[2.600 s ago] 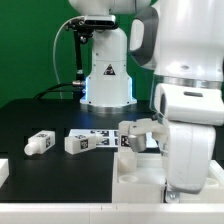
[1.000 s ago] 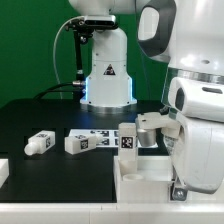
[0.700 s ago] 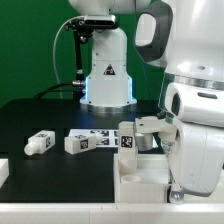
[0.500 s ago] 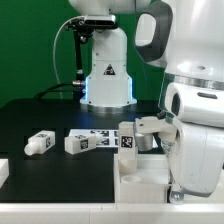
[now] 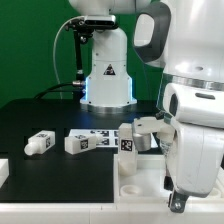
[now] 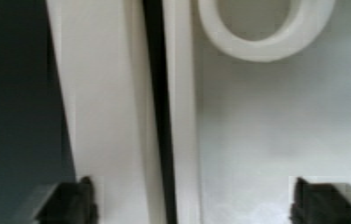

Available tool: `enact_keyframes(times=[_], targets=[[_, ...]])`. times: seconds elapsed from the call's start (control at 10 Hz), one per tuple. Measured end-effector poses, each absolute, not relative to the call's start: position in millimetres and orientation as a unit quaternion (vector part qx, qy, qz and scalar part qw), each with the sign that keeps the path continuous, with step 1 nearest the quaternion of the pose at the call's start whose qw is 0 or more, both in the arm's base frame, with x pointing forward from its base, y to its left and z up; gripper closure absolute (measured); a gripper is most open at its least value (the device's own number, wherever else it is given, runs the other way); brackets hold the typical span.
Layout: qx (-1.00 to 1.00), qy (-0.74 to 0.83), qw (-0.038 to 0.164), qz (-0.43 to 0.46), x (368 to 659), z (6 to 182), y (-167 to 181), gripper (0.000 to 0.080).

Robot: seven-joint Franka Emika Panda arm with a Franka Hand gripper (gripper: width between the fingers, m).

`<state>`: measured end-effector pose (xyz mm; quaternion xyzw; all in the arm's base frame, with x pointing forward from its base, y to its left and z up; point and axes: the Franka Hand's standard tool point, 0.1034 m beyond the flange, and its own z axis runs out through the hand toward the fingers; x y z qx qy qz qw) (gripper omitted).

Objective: Assemble square table

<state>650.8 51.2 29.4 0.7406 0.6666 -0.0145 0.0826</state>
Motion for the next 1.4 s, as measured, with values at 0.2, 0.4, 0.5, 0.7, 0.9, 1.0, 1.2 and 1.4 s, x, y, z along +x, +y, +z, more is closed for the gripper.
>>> enact_keyframes(times=[0.2, 0.4, 0.5, 0.7, 0.9, 1.0, 1.2, 1.4], targets=[[0.747, 0.659, 0.083, -0.014, 651.5, 31.4, 50.2, 0.0164], [0.787, 0.610, 0.089, -0.006, 655.3, 63.7, 43.5, 0.0152], [0.823, 0.560, 0.093, 0.003, 657.1, 75.9, 41.8, 0.0152], [0.869, 0.486, 0.091, 0.012, 656.1, 75.5, 45.9, 0.0151], [0.899, 0.427, 0.090, 0.018, 656.0, 75.5, 46.2, 0.0151], [0.916, 0.391, 0.089, 0.022, 656.0, 77.3, 45.1, 0.0151], [0.948, 0.307, 0.082, 0.027, 640.6, 97.7, 19.0, 0.0151], [0.976, 0.205, 0.070, 0.028, 615.5, 113.9, -26.2, 0.0151]])
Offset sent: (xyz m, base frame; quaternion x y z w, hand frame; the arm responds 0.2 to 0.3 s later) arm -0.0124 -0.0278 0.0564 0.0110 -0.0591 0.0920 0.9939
